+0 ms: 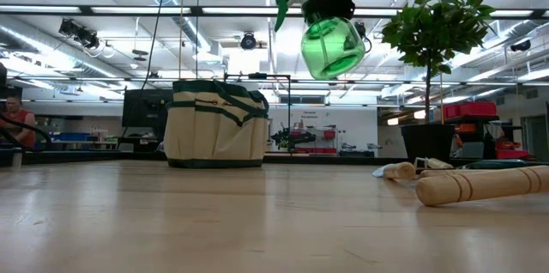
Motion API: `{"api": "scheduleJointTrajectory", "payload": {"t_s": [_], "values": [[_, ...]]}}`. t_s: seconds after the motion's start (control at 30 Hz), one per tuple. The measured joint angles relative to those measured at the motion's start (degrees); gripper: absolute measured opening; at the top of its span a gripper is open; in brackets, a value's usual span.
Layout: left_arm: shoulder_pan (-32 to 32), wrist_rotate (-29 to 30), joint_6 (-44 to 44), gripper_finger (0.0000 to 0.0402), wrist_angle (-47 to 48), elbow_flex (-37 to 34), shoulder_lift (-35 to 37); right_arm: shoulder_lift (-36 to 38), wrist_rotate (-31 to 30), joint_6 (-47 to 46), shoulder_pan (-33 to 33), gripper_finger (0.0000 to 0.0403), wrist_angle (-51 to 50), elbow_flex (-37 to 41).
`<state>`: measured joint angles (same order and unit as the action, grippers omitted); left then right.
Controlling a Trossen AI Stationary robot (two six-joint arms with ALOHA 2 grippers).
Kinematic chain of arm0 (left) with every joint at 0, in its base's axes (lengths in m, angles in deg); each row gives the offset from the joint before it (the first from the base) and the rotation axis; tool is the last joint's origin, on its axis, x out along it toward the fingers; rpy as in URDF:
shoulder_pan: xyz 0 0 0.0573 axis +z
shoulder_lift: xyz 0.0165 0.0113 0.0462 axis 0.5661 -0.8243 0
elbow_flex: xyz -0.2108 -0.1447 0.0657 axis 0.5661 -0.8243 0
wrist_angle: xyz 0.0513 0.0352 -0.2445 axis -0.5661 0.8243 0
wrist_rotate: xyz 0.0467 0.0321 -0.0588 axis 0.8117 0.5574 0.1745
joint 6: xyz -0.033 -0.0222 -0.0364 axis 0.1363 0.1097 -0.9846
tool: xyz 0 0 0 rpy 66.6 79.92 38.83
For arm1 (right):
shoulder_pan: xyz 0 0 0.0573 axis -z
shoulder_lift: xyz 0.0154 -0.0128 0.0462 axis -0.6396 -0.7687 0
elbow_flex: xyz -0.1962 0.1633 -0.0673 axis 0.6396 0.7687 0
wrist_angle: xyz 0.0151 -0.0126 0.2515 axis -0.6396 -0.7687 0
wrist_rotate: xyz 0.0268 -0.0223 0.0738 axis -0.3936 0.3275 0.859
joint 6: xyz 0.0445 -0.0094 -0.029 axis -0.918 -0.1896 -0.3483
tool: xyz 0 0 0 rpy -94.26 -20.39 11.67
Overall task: Pick & Place Garden tools in Gardening bag
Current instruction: Put the green spray bottle into the gardening bag
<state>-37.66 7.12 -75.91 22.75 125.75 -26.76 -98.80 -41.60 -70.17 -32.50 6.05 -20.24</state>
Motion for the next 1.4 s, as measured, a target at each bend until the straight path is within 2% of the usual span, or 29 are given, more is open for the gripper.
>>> {"api": "scheduleJointTrajectory", "payload": {"t_s": [0.4, 0.6, 0.83, 1.17, 1.4], "values": [[3.9, 1.5, 0.4, 0.0062, 3.9, 9.9, -8.5, 0.0, 0.0, 0.4, 0.0, 0.0141, -2.1, 0.0], [7.1, 1.1, 0.8, 0.0099, 10.4, 16.3, -13.4, 0.0, 0.0, 0.4, 0.0, 0.0141, -3.1, 0.0], [11.0, -5.8, 3.1, 0.0152, 15.6, 23.1, -19.4, 0.0, -0.1, 0.4, 0.0, 0.0142, -3.3, 0.0], [13.4, -15.1, 5.3, 0.0234, 15.8, 26.8, -25.9, 0.0, -0.1, 0.3, 0.0, 0.0143, -3.8, 0.0], [13.4, -16.2, 5.3, 0.0256, 15.6, 26.8, -29.9, 0.0, -0.1, 0.2, 0.0, 0.0143, -4.1, 0.0]]}}
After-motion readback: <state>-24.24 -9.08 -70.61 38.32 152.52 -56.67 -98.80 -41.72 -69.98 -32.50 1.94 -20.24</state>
